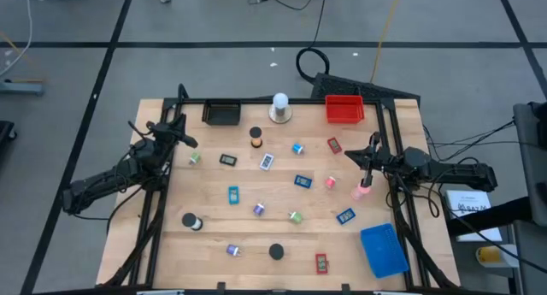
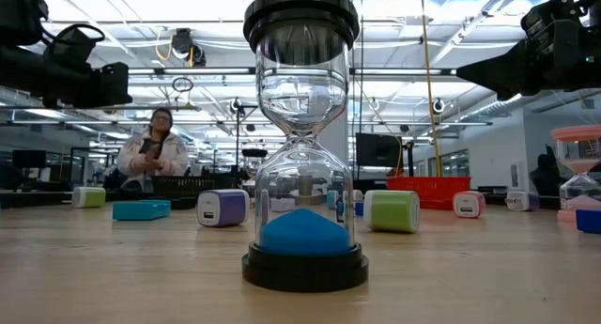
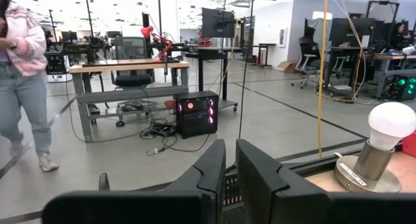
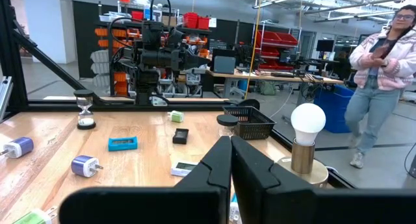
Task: Pick & Place Office items
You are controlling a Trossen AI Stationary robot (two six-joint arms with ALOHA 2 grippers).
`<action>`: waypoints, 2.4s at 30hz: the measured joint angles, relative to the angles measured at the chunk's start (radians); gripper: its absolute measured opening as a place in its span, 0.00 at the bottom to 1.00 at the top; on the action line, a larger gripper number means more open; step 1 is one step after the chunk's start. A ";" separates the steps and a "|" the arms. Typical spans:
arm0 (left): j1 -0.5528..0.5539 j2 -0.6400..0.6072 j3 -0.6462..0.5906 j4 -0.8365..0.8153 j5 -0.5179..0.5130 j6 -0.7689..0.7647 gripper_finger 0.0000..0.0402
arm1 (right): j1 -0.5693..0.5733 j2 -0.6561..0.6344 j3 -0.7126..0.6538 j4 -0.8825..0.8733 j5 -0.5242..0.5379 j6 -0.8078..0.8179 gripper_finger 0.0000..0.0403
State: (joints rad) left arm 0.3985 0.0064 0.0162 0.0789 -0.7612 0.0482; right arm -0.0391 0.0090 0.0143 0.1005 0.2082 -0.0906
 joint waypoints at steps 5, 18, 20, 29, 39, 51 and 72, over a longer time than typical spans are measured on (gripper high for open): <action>0.000 0.000 0.000 0.000 0.000 0.000 0.10 | 0.000 0.000 0.000 0.000 0.000 0.000 0.01; 0.000 0.000 0.000 0.000 0.000 0.000 0.10 | 0.000 0.000 0.000 0.000 0.000 0.000 0.01; 0.000 0.000 0.000 0.000 0.000 0.000 0.10 | 0.000 0.000 0.000 0.000 0.000 0.000 0.01; 0.000 0.000 0.000 0.000 0.000 0.000 0.10 | 0.000 0.000 0.000 0.000 0.000 0.000 0.01; 0.000 0.000 0.000 0.000 0.000 0.000 0.10 | 0.000 0.000 0.000 0.000 0.000 0.000 0.01; 0.000 0.000 0.000 0.000 0.000 0.000 0.10 | 0.000 0.000 0.000 0.000 0.000 0.000 0.01; 0.000 0.000 0.000 0.000 0.000 0.000 0.10 | -0.001 0.009 0.001 0.206 0.000 0.256 0.01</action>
State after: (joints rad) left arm 0.3985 0.0065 0.0160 0.0792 -0.7612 0.0483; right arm -0.0399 0.0180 0.0150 0.3064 0.2084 0.1650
